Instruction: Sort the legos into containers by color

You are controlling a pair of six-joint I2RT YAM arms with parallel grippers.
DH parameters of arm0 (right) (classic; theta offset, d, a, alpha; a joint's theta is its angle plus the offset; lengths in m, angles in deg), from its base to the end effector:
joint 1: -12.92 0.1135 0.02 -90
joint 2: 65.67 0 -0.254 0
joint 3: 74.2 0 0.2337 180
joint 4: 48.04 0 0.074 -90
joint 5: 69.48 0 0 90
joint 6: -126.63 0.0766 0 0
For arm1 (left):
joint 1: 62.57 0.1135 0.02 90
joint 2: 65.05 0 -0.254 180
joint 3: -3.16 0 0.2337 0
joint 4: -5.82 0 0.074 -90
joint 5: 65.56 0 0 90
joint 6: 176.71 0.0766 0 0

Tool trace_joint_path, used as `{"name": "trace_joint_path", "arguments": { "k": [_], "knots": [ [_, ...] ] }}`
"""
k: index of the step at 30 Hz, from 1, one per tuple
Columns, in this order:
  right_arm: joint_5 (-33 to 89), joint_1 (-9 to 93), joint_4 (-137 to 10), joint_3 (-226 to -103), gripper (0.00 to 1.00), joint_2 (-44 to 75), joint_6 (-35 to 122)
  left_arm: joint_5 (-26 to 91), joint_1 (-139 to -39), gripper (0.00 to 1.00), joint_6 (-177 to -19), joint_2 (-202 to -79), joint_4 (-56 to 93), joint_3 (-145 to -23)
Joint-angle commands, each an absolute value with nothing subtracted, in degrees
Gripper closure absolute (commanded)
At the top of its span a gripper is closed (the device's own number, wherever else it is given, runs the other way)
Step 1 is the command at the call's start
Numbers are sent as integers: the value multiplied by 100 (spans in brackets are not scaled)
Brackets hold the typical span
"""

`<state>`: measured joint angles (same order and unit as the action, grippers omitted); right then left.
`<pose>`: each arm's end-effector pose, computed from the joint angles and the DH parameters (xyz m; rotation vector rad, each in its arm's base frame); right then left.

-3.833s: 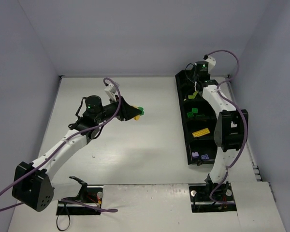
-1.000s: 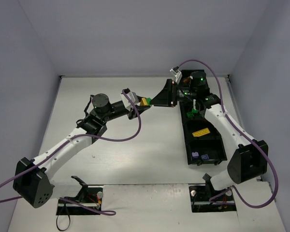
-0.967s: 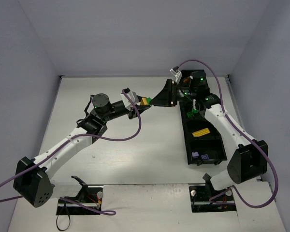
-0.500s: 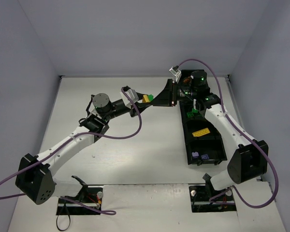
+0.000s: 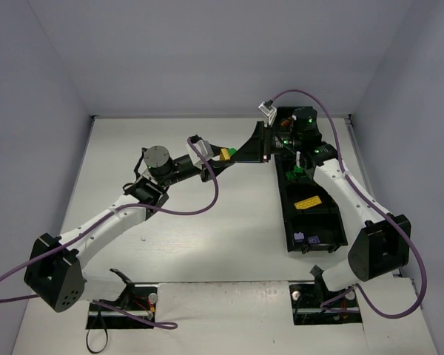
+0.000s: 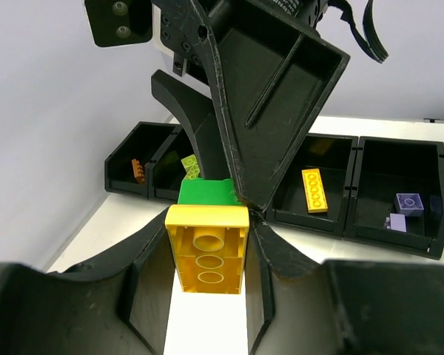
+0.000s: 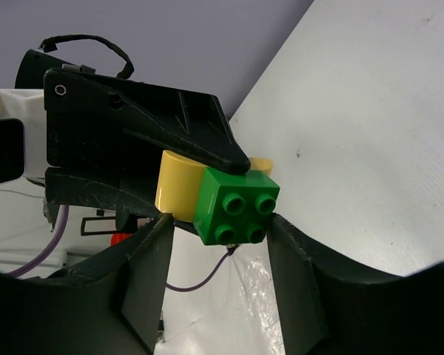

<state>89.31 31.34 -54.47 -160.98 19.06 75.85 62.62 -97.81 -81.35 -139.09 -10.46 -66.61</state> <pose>0.2921 0.1725 0.3670 -0.7152 1.7719 1.6885 0.2295 -0.2201 0.3682 1.0076 1.0639 -0.8796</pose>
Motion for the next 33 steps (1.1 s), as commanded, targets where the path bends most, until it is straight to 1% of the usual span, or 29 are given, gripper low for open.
{"name": "trace_joint_path", "arguments": {
  "k": [1, 2, 4, 5, 7, 8, 9, 10, 11, 13, 14, 17, 18, 24, 33],
  "knots": [
    [9171, 3121, -4939, -16449, 53, 1712, 7635, 6478, -9834, 100, -8170, -13704, -1657, -6744],
    [9179, 3121, -4939, -16458, 59, 1721, 7644, 6487, -9834, 100, -8188, -13703, -1683, -6735],
    [9197, 3121, -4912, -16466, 64, 1721, 7653, 6505, -9834, 100, -8214, -13703, -1727, -6743],
    [9197, 3112, -4903, -16466, 71, 1721, 7653, 6522, -9834, 100, -8214, -13712, -1728, -6743],
    [9197, 3121, -4895, -16458, 79, 1721, 7653, 6549, -9834, 100, -8232, -13712, -1728, -6761],
    [9188, 3112, -4895, -16449, 88, 1712, 7644, 6549, -9834, 100, -8232, -13704, -1728, -6744],
    [9188, 3112, -4895, -16449, 93, 1704, 7644, 6566, -9834, 100, -8232, -13703, -1719, -6743],
    [9180, 3112, -4895, -16432, 97, 1703, 7644, 6566, -9834, 93, -8232, -13695, -1719, -6735],
    [9180, 3103, -4895, -16431, 100, 1686, 7636, 6558, -9834, 78, -8215, -13677, -1710, -6726],
    [9180, 3051, -4895, -16405, 100, 1668, 7635, 6514, -9834, 73, -8223, -13651, -1693, -6673],
    [9188, 3033, -4895, -16405, 100, 1668, 7644, 6505, -9834, 68, -8215, -13616, -1675, -6647],
    [9215, 2963, -4895, -16396, 100, 1651, 7653, 6435, -9825, 58, -7978, -13528, -1351, -6629],
    [9223, 2945, -4895, -16387, 100, 1642, 7653, 6426, -9816, 57, -7899, -13502, -1245, -6629],
    [9267, 2883, -4895, -16370, 100, 1651, 7653, 6540, -9755, 56, -7634, -13431, -796, -6691],
    [9276, 2892, -4895, -16352, 100, 1607, 7644, 6444, -9737, 57, -7775, -13642, -892, -6875]
  ]
}}
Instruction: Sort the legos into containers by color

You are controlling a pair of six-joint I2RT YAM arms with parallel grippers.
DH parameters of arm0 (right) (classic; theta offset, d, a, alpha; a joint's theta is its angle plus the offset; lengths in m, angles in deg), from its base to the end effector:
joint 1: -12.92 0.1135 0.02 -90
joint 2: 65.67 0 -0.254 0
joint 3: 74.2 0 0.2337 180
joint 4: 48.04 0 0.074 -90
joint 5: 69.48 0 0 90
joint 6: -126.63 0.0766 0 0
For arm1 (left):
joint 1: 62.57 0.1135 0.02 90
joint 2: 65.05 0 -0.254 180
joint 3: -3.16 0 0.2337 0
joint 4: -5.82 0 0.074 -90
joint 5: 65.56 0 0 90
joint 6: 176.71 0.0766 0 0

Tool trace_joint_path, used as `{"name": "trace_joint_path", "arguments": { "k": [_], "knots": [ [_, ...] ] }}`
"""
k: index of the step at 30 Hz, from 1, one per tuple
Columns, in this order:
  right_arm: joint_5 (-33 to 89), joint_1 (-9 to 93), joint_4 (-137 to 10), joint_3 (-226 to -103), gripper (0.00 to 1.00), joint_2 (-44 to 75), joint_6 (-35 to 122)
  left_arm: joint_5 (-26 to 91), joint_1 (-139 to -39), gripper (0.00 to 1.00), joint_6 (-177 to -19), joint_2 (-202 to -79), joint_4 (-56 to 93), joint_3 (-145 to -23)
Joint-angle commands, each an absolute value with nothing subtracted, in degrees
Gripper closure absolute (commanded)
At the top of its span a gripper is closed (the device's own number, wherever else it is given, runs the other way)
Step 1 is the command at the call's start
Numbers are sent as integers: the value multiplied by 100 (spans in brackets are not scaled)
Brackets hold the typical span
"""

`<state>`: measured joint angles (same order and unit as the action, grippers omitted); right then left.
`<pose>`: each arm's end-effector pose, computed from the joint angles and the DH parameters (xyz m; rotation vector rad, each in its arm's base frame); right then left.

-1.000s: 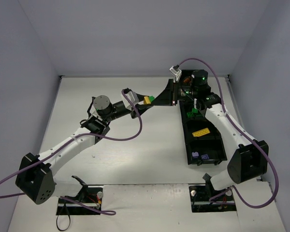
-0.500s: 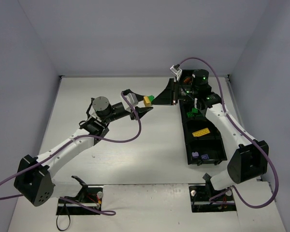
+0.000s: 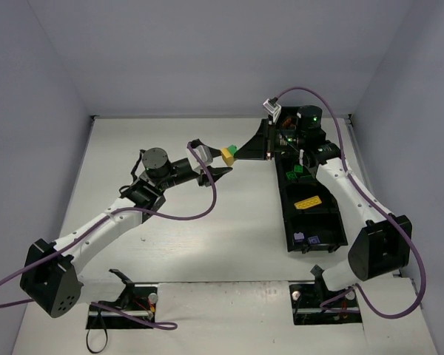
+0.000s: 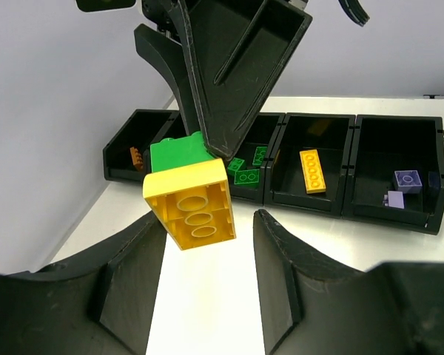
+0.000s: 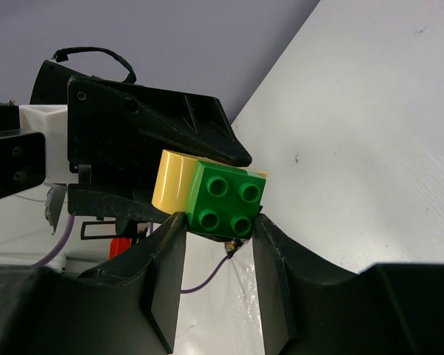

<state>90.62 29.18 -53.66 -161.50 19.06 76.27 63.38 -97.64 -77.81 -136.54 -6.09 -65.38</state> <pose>0.2967 0.1616 0.3716 -0.7068 1.7548 1.6761 0.2217 -0.2145 0.3631 1.0551 1.0753 -0.8481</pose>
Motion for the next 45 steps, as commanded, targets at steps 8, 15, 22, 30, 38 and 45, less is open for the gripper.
{"name": "trace_joint_path", "arguments": {
  "k": [8, 15, 22, 30, 38, 45],
  "knots": [
    [9241, 2892, -4903, -16282, 100, 1572, 7627, 6118, -9728, 57, -8214, -13853, -1446, -6919],
    [9215, 2901, -4903, -16247, 100, 1571, 7592, 5934, -9737, 57, -8329, -13958, -1727, -6963],
    [9206, 2892, -4903, -16203, 100, 1580, 7556, 6100, -9737, 62, -8320, -14011, -1728, -7042],
    [9180, 2831, -4903, -16203, 100, 1598, 7513, 6355, -9685, 97, -8320, -14055, -1701, -7042],
    [9232, 2374, -4938, -16177, 100, 1493, 7460, 6452, -9491, 100, -8329, -13853, -1578, -6849],
    [9215, 1987, -5088, -16141, 100, 1405, 7311, 6426, -9289, 100, -8381, -13625, -1376, -6682]
  ]
}}
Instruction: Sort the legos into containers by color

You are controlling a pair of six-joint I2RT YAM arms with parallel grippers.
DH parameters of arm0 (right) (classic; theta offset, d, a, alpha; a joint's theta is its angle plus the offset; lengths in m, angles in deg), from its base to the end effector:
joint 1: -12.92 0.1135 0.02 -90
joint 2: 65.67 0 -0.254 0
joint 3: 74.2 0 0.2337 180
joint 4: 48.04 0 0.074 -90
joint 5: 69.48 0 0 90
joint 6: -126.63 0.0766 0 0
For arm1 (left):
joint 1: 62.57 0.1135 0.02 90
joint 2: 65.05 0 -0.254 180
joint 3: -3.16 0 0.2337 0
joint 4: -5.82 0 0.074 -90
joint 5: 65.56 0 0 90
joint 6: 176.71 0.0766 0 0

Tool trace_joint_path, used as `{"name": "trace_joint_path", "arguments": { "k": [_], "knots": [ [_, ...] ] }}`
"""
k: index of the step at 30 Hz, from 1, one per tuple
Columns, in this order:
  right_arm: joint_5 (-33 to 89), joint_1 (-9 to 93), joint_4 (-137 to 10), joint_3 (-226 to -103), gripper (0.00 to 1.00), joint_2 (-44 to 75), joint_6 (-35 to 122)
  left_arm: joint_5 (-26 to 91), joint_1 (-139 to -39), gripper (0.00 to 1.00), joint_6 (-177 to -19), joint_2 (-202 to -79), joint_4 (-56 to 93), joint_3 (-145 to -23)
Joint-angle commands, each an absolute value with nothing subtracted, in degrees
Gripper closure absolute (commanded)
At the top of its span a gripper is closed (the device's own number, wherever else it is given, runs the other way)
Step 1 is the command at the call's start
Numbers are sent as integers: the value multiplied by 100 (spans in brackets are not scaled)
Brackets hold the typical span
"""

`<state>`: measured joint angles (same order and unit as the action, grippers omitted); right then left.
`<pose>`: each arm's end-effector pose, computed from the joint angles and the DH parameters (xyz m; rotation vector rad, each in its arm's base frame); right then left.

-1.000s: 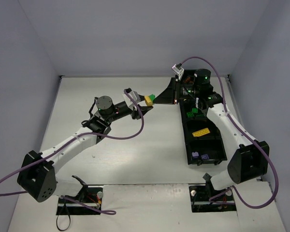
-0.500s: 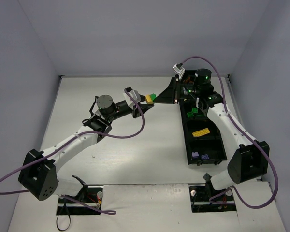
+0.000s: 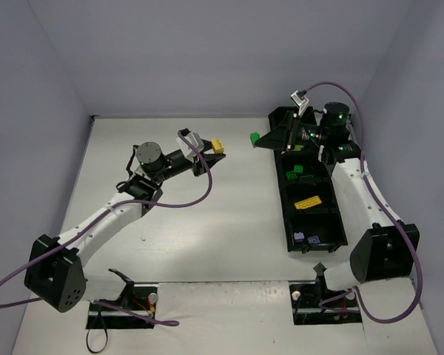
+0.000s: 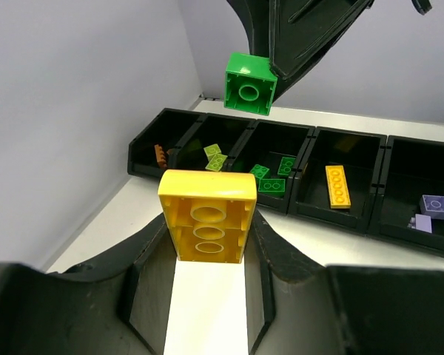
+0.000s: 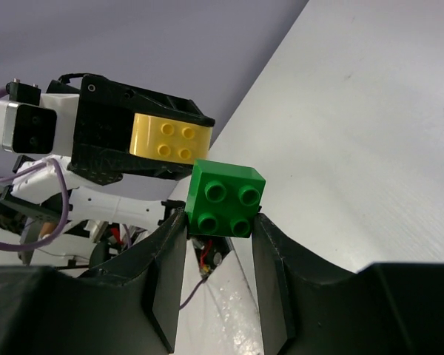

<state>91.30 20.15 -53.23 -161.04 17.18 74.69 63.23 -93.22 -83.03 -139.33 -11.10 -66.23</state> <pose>0.3091 0.1121 0.3797 -0.6058 1.7193 1.5453 0.2464 -0.2018 0.3659 0.9527 1.1087 -0.8452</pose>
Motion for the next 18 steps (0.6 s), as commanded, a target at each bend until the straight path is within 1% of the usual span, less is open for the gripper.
{"name": "trace_joint_path", "arguments": {
  "k": [1, 5, 6, 7, 8, 9, 10, 15, 18],
  "knots": [
    [9119, 1943, -5166, -16159, 100, 1387, 7101, 6400, -9263, 100, -8381, -13607, -1350, -6665],
    [7786, 1908, -6579, -16413, 100, 1369, 6057, 6110, -9263, 100, -8478, -13449, -1008, -6629],
    [6834, 1908, -6791, -16449, 100, 1361, 5906, 5970, -9271, 100, -8583, -13414, -911, -6629],
    [6311, 1899, -7124, -16466, 100, 1361, 5791, 5916, -9263, 100, -8601, -13326, -814, -6638],
    [5157, 1916, -7249, -16475, 100, 1352, 5659, 5785, -9271, 100, -8862, -13282, -631, -6629],
    [4545, 1916, -7354, -16458, 100, 1343, 5632, 5688, -9271, 100, -8995, -13238, -542, -6629],
    [3538, 1916, -7460, -16362, 100, 1343, 5640, 5600, -9271, 100, -9162, -13159, -350, -6647],
    [1774, 1890, -7619, -16185, 100, 1536, 5605, 5529, -9271, 100, -9190, -12756, 398, -6594],
    [1403, 1890, -7619, -16168, 100, 1799, 5675, 5477, -9271, 100, -9102, -12501, 688, -6454]
  ]
}}
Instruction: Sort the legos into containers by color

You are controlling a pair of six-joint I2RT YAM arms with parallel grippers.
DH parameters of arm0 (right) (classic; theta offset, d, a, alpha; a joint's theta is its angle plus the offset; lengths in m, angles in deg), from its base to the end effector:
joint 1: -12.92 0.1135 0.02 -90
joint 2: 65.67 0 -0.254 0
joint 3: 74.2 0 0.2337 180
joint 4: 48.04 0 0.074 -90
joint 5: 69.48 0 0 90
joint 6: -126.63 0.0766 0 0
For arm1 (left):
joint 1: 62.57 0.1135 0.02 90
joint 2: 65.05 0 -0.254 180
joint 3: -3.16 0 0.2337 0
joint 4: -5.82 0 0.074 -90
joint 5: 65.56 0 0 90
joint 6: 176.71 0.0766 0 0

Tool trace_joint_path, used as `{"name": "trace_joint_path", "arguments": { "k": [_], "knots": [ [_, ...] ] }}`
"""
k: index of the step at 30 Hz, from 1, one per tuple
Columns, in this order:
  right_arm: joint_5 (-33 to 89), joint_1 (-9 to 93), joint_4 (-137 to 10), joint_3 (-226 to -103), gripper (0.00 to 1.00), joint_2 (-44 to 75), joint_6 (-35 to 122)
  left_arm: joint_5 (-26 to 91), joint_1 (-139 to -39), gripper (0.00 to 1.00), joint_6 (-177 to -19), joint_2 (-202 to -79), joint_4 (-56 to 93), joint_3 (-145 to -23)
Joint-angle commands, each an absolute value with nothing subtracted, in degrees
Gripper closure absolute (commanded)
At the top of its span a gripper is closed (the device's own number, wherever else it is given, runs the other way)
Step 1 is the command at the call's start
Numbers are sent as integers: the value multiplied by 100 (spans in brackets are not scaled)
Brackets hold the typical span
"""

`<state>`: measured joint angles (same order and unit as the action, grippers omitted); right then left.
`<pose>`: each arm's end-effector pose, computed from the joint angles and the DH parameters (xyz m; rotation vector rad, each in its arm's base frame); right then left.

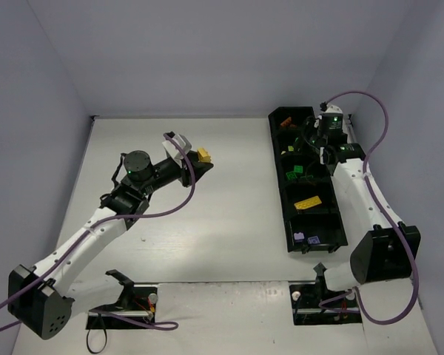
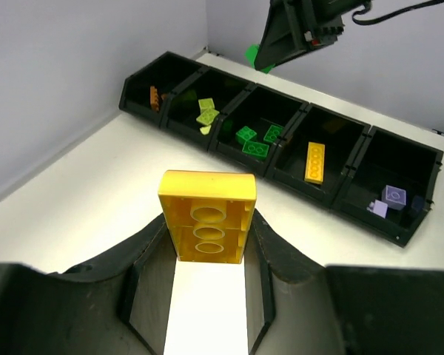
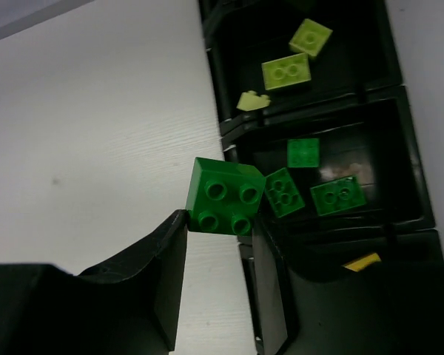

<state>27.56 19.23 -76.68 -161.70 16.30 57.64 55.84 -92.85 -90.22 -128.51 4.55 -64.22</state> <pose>0.3519 0.0484 0.3286 0.1748 1.9886 0.4304 0.2204 -0.1749 0.3693 0.7902 1.3420 -0.8740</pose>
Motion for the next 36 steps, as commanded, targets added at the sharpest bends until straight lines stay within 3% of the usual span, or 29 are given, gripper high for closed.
{"name": "trace_joint_path", "arguments": {
  "k": [1, 12, 16, 19, 28, 36],
  "knots": [
    [1340, 1890, -7619, -16168, 100, 1878, 5719, 5459, -9271, 100, -9102, -12438, 768, -6419],
    [1164, 1890, -7496, -16291, 100, 3048, 6062, 5301, -9280, 100, -9155, -12306, 1647, -6541],
    [1181, 1881, -7373, -16308, 77, 3276, 6062, 5336, -9271, 100, -9172, -12411, 1779, -6620],
    [1243, 1890, -7364, -16335, 71, 3355, 6062, 5371, -9280, 100, -9199, -12560, 1858, -6717],
    [1313, 1890, -7364, -16229, 71, 3356, 6036, 5503, -9359, 100, -9251, -12974, 1841, -6998],
    [1392, 1890, -7373, -16220, 39, 3171, 6045, 5380, -9614, 100, -9296, -13211, 1823, -7165]
  ]
}}
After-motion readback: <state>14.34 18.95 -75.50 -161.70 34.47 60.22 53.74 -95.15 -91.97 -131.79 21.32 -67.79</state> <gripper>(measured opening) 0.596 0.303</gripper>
